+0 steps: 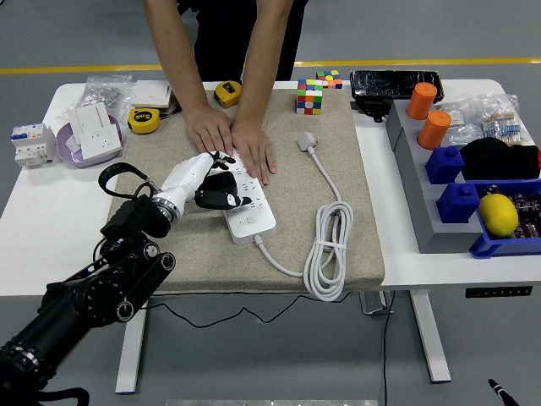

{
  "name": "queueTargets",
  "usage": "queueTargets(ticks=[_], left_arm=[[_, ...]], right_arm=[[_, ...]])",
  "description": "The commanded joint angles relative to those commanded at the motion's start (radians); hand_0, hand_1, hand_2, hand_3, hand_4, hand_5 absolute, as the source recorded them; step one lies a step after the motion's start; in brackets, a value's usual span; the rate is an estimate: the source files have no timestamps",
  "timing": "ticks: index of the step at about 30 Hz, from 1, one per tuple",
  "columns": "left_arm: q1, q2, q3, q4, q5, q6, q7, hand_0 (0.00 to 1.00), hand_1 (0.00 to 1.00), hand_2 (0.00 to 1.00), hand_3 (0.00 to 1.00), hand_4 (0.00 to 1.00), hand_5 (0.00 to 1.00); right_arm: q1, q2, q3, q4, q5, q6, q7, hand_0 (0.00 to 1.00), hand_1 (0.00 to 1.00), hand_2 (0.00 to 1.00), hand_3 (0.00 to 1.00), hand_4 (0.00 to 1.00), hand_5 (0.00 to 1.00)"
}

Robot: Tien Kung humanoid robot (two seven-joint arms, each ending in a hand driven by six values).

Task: Pick up the plug,place it near the board,insert it into the board,press the button

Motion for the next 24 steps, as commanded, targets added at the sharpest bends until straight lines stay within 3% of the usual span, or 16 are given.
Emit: queueTargets(ticks=[3,4,9,10,15,16,21,22,24], left_arm=[[-0.002,0.0,0.008,0.004,0.034,0.003,0.006,0.639,0.7,0.654,0.682,0.998,0.287],[-0.003,0.0,0.009,0.006,0.043,0.005,0.008,0.569,0.633,0.57,0.592,0.998,0.263],[-0.005,0.0,0.011,0.013,0.071,0.01,0.012,0.569,0.633,0.57,0.592,0.998,0.263],[-0.006,0.0,0.01,0.014,0.076,0.012,0.013,0.516,0.562,0.532,0.552,0.997,0.264],[-0.009,0.0,0.007,0.019,0.091,0.019,0.015,0.516,0.562,0.532,0.552,0.997,0.264],[-0.01,0.0,0.007,0.02,0.094,0.022,0.015,0.461,0.482,0.506,0.526,0.884,0.283],[-0.013,0.0,0.007,0.03,0.11,0.026,0.019,0.461,0.482,0.506,0.526,0.884,0.283],[-0.015,0.0,0.007,0.032,0.113,0.026,0.019,0.444,0.444,0.498,0.519,0.834,0.313],[-0.018,0.0,0.007,0.039,0.114,0.027,0.02,0.444,0.444,0.498,0.519,0.834,0.313]], right_arm=[[0.0,0.0,0.001,0.0,0.0,0.0,0.0,0.813,0.734,0.734,0.765,0.998,0.971],[0.0,0.0,0.002,0.0,-0.001,-0.001,-0.001,0.812,0.734,0.734,0.764,0.998,0.972],[-0.003,0.001,0.006,0.0,-0.004,-0.001,-0.002,0.812,0.734,0.734,0.764,0.998,0.972],[-0.003,0.001,0.007,0.0,-0.004,-0.001,-0.002,0.812,0.734,0.734,0.764,0.998,0.973],[-0.002,0.002,0.008,0.0,-0.005,-0.001,-0.002,0.812,0.734,0.734,0.764,0.998,0.973],[-0.001,0.002,0.008,0.0,-0.004,-0.001,-0.001,0.813,0.734,0.734,0.765,0.998,0.974],[0.001,0.001,0.008,0.0,-0.003,-0.001,-0.001,0.813,0.734,0.734,0.765,0.998,0.974],[0.002,0.001,0.009,0.0,-0.004,-0.001,-0.001,0.813,0.734,0.734,0.764,0.998,0.972],[0.002,0.001,0.009,0.0,-0.004,-0.001,-0.001,0.813,0.734,0.734,0.764,0.998,0.972]])
